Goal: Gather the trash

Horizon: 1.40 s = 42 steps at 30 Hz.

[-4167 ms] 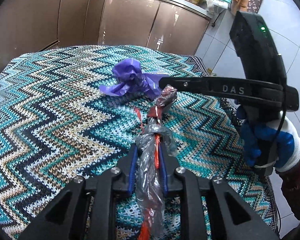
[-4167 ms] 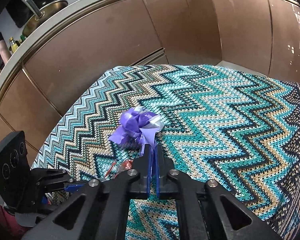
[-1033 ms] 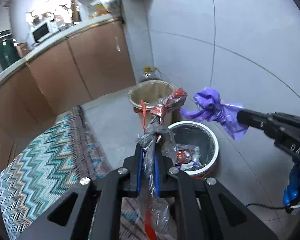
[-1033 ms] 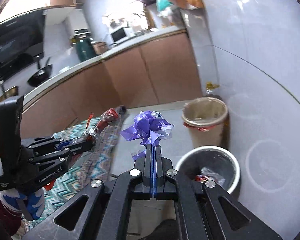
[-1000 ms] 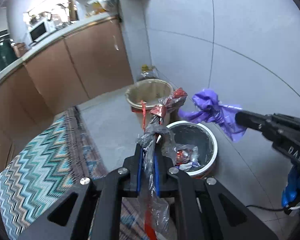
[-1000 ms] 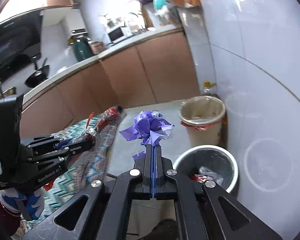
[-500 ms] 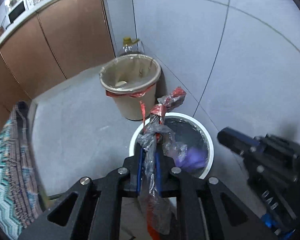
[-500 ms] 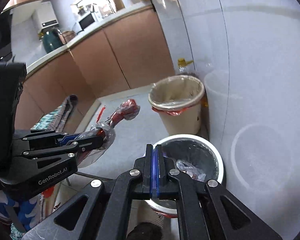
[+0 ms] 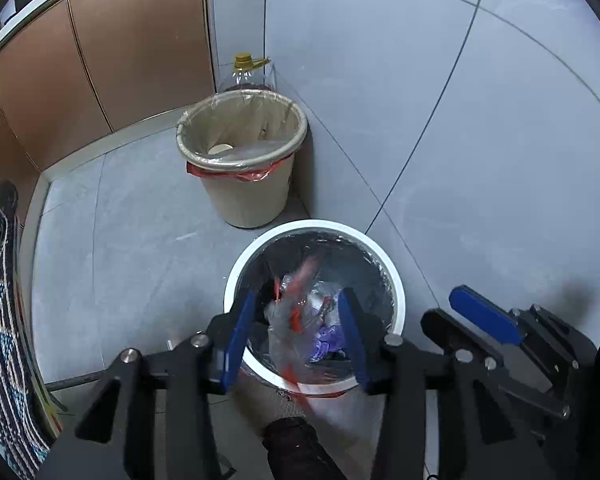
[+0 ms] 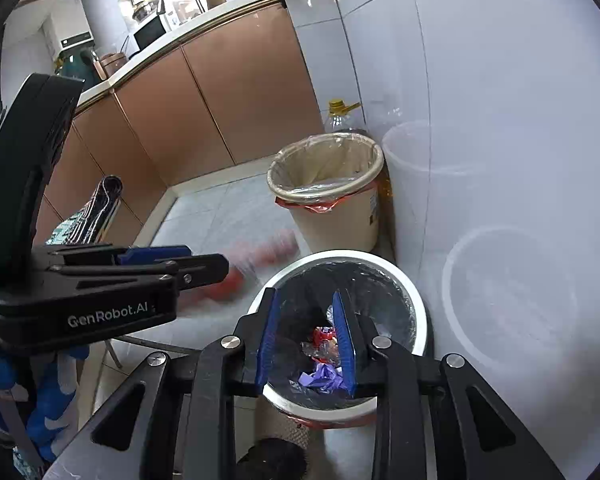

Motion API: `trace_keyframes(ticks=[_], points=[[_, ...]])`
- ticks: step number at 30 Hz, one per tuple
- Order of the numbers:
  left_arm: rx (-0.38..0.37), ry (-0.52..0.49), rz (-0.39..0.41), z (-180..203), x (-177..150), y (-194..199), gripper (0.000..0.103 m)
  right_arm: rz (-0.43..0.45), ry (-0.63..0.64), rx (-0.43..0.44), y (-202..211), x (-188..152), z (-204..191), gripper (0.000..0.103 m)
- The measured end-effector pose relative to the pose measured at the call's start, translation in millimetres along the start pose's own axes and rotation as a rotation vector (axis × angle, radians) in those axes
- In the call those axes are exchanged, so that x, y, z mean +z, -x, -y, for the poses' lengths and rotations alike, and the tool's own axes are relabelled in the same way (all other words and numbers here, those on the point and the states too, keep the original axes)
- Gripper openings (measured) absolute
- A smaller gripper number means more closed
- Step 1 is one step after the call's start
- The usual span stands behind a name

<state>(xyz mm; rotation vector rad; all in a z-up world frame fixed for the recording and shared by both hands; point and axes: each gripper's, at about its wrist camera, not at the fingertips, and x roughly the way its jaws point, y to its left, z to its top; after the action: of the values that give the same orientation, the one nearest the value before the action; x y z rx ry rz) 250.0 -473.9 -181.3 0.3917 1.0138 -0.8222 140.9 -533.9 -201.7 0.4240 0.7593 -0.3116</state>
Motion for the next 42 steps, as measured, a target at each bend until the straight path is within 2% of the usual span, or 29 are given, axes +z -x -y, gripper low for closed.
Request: trace_keyframes(ticks=[5,10,14,20,23,26,29,36,42], points=[[-0.002,0.003,0.041,4,-3,18,0.042,0.014,0.004,-0.008,16,-3,-1,0.032],[0.042,-0.004,0.155,13,-12,59,0.042,0.040,0.009,-0.013,39,-4,-10,0.035],[0.100,-0.002,0.271,14,-25,102,0.043,0.080,0.024,-0.007,64,-3,-23,0.042],[0.183,0.026,0.398,6,-47,163,0.054,0.157,0.082,-0.003,110,-2,-58,0.056],[0.211,0.043,0.442,0,-60,188,0.058,0.187,0.123,-0.002,132,-5,-80,0.063],[0.241,0.061,0.487,-9,-74,214,0.061,0.213,0.166,-0.003,151,-9,-102,0.065],[0.265,0.089,0.524,-18,-90,240,0.064,0.232,0.201,-0.004,166,-12,-123,0.078],[0.331,0.171,0.597,-48,-127,293,0.069,0.272,0.252,0.001,197,-18,-159,0.085],[0.419,0.223,0.659,-67,-168,337,0.072,0.326,0.287,-0.003,230,-25,-187,0.091]])
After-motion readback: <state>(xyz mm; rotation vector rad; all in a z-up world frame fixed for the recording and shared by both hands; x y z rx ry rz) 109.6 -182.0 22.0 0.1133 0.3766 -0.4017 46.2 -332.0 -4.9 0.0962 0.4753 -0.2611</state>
